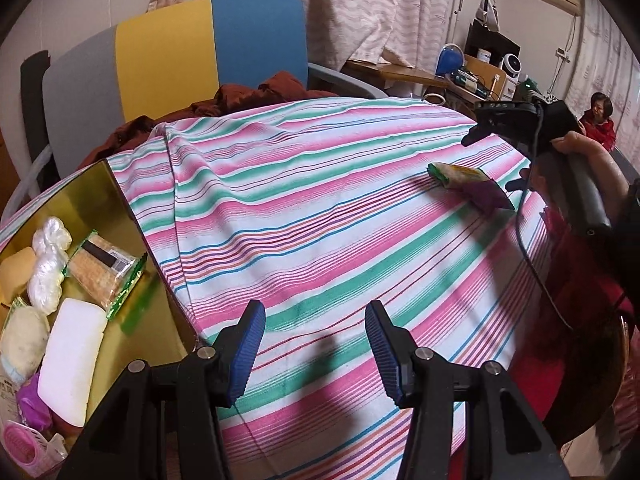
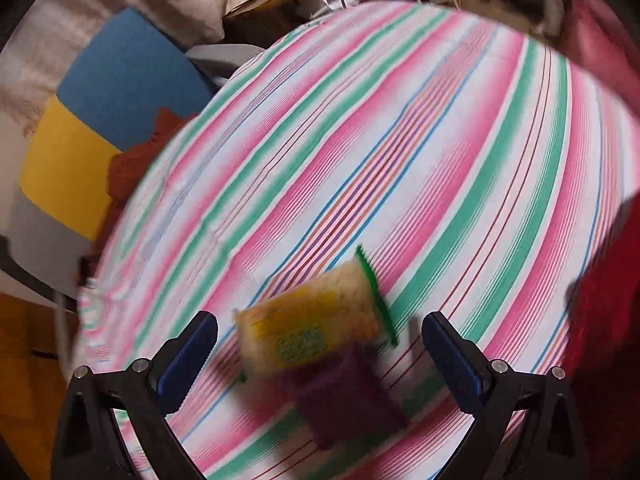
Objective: Organize objects
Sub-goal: 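Bring the right tool down over the purple packet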
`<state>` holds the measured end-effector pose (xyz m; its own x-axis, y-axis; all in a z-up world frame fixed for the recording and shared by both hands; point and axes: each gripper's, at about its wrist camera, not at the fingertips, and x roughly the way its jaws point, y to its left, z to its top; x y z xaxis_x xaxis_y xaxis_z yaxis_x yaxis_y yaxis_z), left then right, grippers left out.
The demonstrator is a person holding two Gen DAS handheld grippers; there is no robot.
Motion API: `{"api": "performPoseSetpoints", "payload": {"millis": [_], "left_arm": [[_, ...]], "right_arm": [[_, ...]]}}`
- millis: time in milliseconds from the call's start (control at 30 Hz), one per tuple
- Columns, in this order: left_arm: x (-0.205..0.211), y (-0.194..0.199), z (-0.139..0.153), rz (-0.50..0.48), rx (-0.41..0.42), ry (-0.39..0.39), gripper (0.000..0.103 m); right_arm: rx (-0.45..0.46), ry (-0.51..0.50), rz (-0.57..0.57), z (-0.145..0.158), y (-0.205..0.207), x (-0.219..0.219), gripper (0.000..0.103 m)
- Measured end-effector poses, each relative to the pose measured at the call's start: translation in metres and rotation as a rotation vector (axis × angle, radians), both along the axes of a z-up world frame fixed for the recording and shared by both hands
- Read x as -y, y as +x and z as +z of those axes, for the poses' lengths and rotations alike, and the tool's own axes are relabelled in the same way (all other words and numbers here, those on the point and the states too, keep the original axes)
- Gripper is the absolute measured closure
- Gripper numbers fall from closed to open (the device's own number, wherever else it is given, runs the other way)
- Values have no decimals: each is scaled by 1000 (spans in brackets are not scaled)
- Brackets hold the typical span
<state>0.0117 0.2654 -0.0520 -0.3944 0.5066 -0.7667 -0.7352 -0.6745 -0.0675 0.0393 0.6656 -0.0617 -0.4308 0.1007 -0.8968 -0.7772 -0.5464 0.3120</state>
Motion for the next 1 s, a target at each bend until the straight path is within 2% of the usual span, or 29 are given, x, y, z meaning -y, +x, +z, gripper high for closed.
{"api": "performPoseSetpoints", "payload": {"millis": [133,233,367,400,433,500,633,800,900,1000], "left_arm": [[-2,3,-3,-10,7,-6,50],[-3,6,-5,-17,14,-8,50],[-2,9,-7,-21,18,-14,50],[-2,10,-7,-22,18,-14,50],[-1,10,-7,-23,18,-15,50],[0,10,-7,-19,17,-14,50],[2,9,-8,-8,31,-20,50],[-2,4,-5,-8,34,-25,50],[-10,0,5,-16,16,-14,50],[-24,-11,13,-17,40,9,50]], "right_arm": [[35,17,58,-7,-16,3,0],[-26,-132,206,-19,-30,17,0],[-90,-239,511,-18,-52,65,0],[-94,-254,581,-16,-55,78,0],[-104,-227,643,-10,-56,90,0],[-145,-188,673,-1,-53,95,0],[-241,-183,544,10,-46,72,0],[-217,-183,291,5,-31,41,0],[-264,-216,178,7,-15,23,0],[-307,-230,81,7,1,7,0]]}}
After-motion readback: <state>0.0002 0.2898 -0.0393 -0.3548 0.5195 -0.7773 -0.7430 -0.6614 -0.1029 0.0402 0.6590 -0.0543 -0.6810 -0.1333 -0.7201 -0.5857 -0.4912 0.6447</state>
